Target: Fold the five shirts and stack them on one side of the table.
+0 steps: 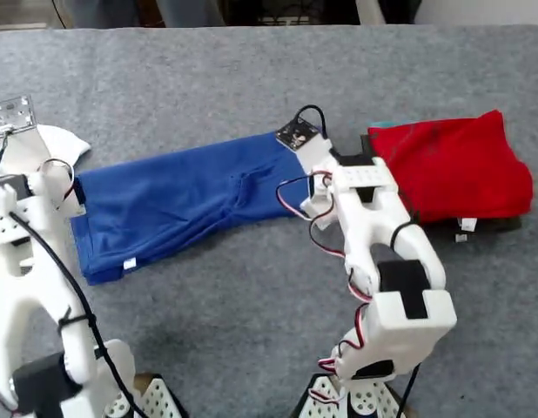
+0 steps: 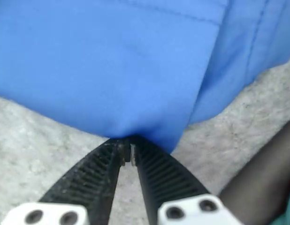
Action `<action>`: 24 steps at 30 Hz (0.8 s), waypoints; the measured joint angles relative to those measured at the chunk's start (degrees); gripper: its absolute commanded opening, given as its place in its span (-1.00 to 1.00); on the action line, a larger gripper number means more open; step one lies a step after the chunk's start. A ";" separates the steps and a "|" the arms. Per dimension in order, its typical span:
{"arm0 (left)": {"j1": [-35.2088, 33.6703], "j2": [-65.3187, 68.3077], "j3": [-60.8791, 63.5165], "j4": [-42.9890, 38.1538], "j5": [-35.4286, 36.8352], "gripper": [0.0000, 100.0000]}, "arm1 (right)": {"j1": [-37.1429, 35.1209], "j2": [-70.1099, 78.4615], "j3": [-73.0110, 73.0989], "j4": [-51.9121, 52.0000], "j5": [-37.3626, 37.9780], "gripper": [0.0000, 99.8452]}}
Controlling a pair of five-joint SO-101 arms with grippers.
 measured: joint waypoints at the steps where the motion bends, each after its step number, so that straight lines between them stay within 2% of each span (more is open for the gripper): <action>1: -0.09 1.23 -0.18 1.14 0.00 -0.63 | -0.53 -1.49 0.79 -0.26 -1.23 -0.97; 5: -0.35 8.09 -1.41 2.90 0.00 -0.62 | -1.58 -11.60 3.08 -0.44 -3.69 -0.97; 15: -0.44 23.12 -8.53 3.34 -4.92 -0.62 | -1.32 -40.97 8.26 -0.44 -3.43 -0.96; 24: -5.71 26.29 -8.79 3.43 -11.87 -0.61 | -1.67 -44.31 6.33 -0.26 1.49 -0.96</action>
